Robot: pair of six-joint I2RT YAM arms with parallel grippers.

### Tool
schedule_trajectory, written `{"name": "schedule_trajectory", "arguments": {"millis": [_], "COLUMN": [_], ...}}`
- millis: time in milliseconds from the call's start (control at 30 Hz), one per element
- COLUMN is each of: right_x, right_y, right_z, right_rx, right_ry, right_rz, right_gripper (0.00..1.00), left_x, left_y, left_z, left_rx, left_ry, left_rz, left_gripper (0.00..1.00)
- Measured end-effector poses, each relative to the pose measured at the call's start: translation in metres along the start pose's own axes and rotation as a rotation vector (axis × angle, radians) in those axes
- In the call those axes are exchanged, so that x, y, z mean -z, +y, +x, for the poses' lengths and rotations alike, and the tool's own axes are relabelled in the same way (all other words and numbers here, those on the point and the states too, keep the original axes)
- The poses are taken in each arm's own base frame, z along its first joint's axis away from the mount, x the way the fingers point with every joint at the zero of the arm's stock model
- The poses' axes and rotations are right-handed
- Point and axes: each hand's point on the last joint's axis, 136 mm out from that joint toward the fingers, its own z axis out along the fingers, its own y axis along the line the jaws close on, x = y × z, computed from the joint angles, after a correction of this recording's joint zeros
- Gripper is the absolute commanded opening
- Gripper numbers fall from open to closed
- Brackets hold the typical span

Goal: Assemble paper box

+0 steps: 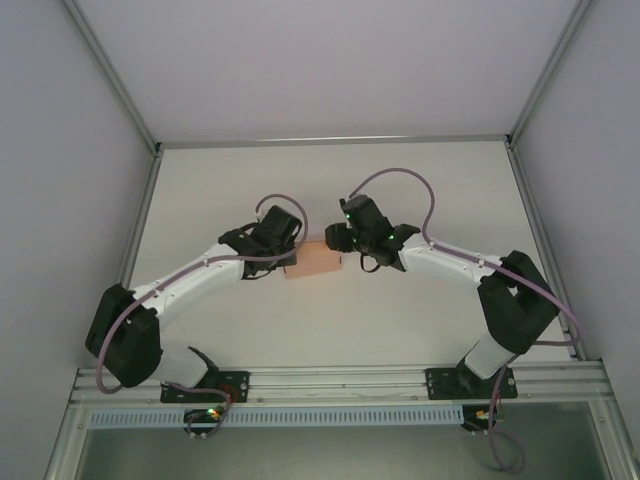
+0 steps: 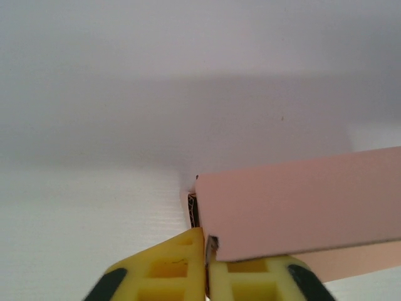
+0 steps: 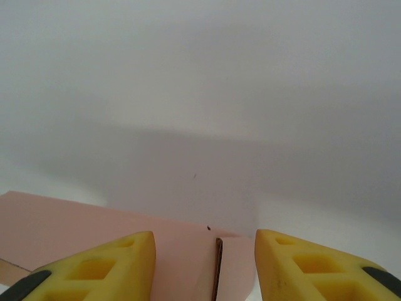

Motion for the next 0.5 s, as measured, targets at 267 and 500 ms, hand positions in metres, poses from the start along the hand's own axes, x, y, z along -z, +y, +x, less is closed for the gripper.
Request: {"name": "schedule_trajectory", "arguments": {"millis": [267, 500], "right_x": [-0.001, -0.004], "right_y": [0.0, 0.002], "right_z": [0.009, 0.009], "right_rx": [-0.102, -0.161], "right_ry": [-0.011, -0.025], "right_rz": [-0.044, -0.067], "right_gripper": [0.38, 0.36], "left_x": [0.014, 0.048], "left_y": [0.003, -0.014], "left_z": [0.017, 0.014], "left_rx": [-0.09, -0.129], "left_ry": [0.083, 0.069], "left_rz": [0.026, 0.158], "left_gripper": [0.56, 0.84]}}
